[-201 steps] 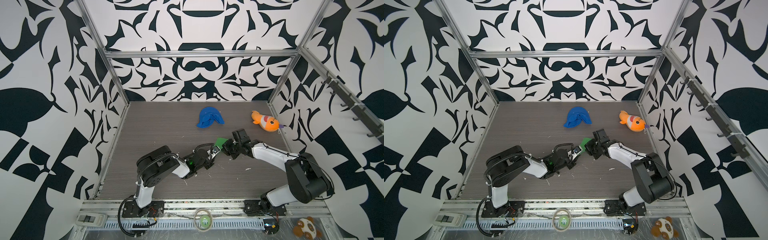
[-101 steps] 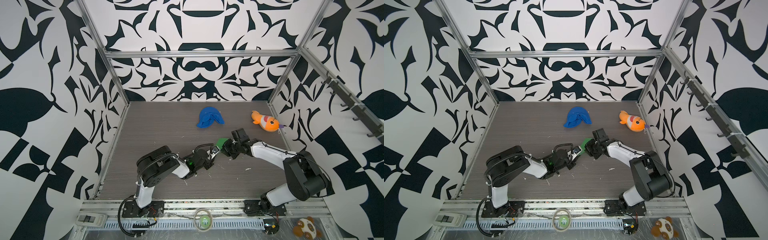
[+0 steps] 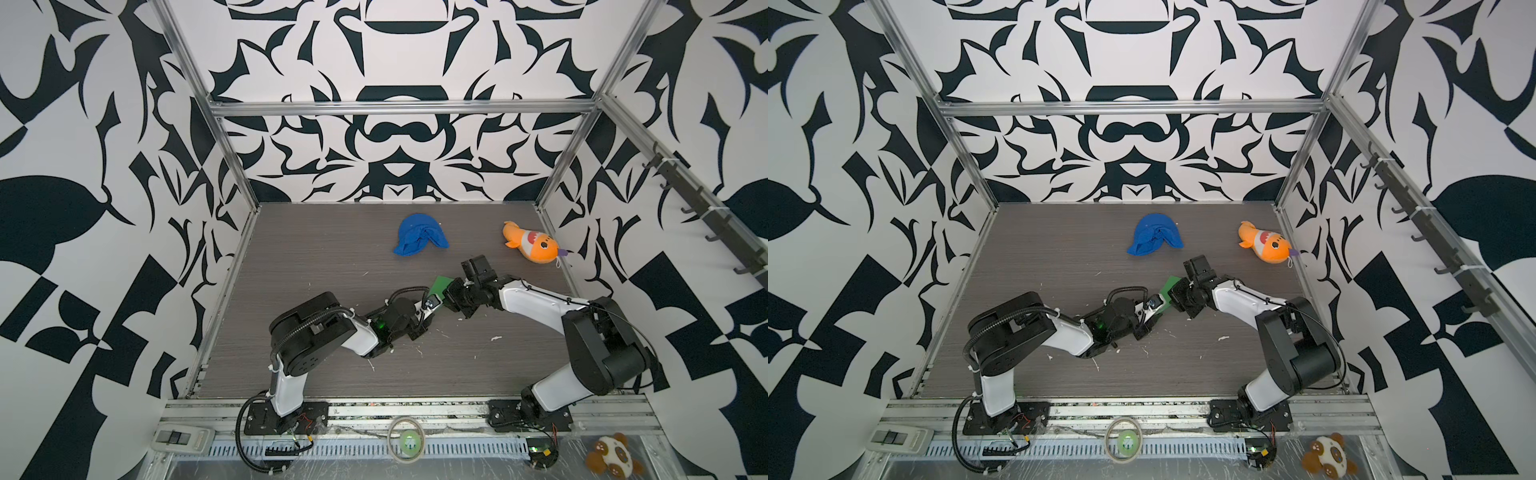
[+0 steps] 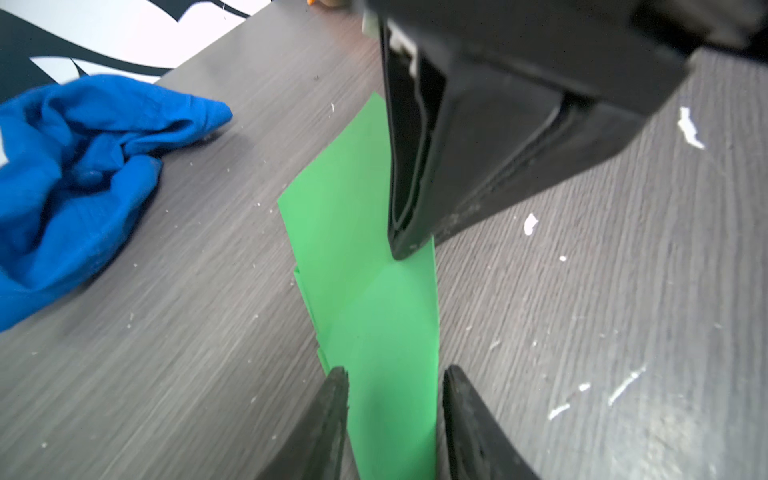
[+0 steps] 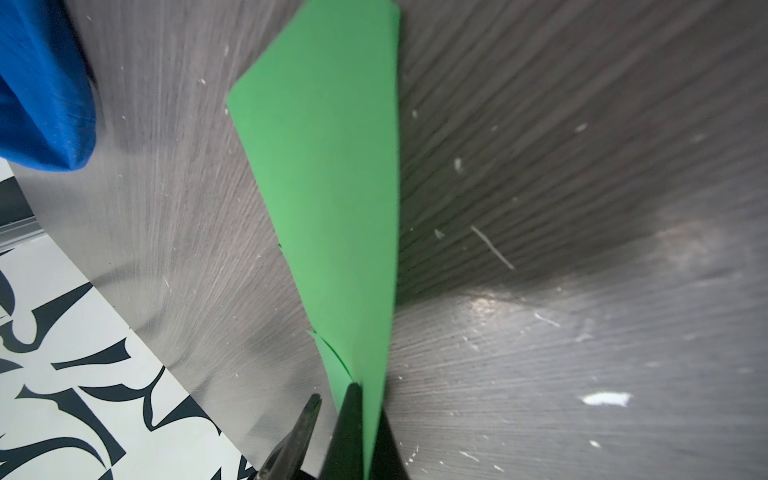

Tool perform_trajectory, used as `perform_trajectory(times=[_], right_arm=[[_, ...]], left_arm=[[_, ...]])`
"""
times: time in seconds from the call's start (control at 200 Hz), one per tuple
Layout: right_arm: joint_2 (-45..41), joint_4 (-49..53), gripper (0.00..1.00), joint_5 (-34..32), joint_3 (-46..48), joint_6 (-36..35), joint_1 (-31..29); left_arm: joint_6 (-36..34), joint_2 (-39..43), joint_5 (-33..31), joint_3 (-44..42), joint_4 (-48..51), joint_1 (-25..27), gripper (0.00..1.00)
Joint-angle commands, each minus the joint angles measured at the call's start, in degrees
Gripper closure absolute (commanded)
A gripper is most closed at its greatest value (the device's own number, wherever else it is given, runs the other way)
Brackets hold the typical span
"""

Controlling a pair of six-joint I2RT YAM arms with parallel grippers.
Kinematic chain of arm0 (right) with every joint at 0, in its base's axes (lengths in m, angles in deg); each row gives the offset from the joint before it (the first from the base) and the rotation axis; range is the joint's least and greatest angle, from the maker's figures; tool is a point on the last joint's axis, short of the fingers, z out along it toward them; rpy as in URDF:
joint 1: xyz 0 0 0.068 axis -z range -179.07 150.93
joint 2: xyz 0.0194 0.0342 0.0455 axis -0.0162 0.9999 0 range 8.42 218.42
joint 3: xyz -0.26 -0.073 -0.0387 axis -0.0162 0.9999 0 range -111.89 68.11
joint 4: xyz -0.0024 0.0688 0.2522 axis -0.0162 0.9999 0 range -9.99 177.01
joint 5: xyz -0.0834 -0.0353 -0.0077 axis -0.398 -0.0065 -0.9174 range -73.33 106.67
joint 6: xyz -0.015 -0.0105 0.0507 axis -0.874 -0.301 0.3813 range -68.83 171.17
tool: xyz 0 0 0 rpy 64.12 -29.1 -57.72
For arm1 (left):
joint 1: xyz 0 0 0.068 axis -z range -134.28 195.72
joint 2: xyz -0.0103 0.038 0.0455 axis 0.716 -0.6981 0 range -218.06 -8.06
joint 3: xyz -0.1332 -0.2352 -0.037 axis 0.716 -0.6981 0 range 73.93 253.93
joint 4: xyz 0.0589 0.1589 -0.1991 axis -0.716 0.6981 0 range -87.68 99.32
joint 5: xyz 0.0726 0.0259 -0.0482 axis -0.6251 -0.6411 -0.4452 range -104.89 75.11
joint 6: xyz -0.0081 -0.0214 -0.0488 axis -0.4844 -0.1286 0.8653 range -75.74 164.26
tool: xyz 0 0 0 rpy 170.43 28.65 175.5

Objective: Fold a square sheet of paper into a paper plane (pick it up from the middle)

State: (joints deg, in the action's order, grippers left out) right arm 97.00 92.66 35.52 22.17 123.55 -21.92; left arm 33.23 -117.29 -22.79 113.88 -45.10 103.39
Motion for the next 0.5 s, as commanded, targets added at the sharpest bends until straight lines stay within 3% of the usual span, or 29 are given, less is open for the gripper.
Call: perform_trajectory(times=[0.0,0.23,0.385,0.495], right_arm=[[-0.23,0.99,0.94,0.22,-1.94,-0.98,0.15],[0.02,0.98,0.95,0.48,-1.94,-1.01,0.18],[0.23,0.98,0.95,0.66,-2.15,-0.94,0.18],[0.48,1.09,0.95,0.66,-2.19,-1.04,0.18]], left_arm=[[-0.93,1.26,1.17,-0.20,0.05,0.16,0.58],[-0.10,-0.17,1.60,0.49,0.57,0.15,0.65],[0.39,-0.41,2.01,0.55,1.23,0.16,0.77],[0.74,-0.63,2.15,0.75,2.13,0.15,0.81]])
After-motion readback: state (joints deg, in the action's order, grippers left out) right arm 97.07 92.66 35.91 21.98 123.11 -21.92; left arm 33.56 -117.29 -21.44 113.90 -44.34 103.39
